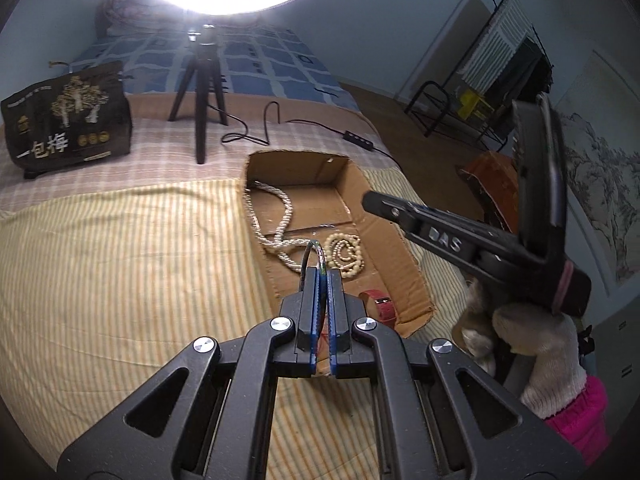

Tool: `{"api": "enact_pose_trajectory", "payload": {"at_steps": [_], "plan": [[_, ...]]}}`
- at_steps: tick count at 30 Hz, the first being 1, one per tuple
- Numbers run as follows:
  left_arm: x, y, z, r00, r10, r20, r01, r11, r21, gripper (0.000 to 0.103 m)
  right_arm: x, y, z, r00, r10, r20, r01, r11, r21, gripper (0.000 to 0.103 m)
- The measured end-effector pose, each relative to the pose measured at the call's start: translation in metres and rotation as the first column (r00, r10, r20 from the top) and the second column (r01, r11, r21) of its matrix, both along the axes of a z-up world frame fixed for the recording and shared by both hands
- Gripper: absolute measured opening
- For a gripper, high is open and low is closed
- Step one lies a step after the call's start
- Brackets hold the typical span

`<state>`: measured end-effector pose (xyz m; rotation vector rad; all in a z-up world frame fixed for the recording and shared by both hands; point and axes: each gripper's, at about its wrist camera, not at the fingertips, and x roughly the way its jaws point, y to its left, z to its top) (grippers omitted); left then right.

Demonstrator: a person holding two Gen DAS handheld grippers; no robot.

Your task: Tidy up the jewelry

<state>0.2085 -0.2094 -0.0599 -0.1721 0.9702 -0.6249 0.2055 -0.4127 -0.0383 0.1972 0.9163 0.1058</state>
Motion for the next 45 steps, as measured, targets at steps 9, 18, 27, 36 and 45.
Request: {"api": "enact_pose_trajectory", "payload": {"at_steps": [9,18,27,36,45], "plan": [[0.007,-0.03,-0.012,0.999,-0.034,-0.012,0.034,0.999,0.011,0.001,0.024,-0.015,-0.016,1.0,-0.014,-0.018,0.014,1.0,0.0,0.006],[0.01,-0.045,-0.023,0.999,-0.049,-0.003,0.049,0.998,0.049,0.001,0.042,-0.022,-0.029,0.999,-0.024,-0.027,0.025,0.999,0.021,0.007],[0.005,-0.052,-0.023,0.997,-0.065,0.031,0.062,0.995,0.082,0.001,0.047,-0.019,-0.03,0.999,-0.024,-0.024,0.025,1.0,0.019,0.007],[0.003,-0.053,-0.021,0.996,-0.079,0.047,0.075,0.993,0.09,0.001,0.045,-0.021,-0.031,0.999,-0.037,-0.019,0.037,0.999,0.007,0.03],[-0.004,-0.054,-0.017,0.993,-0.082,0.085,0.071,0.989,0.126,0.036,0.042,-0.019,-0.023,0.997,-0.075,0.013,0.076,0.995,-0.059,0.088]]}}
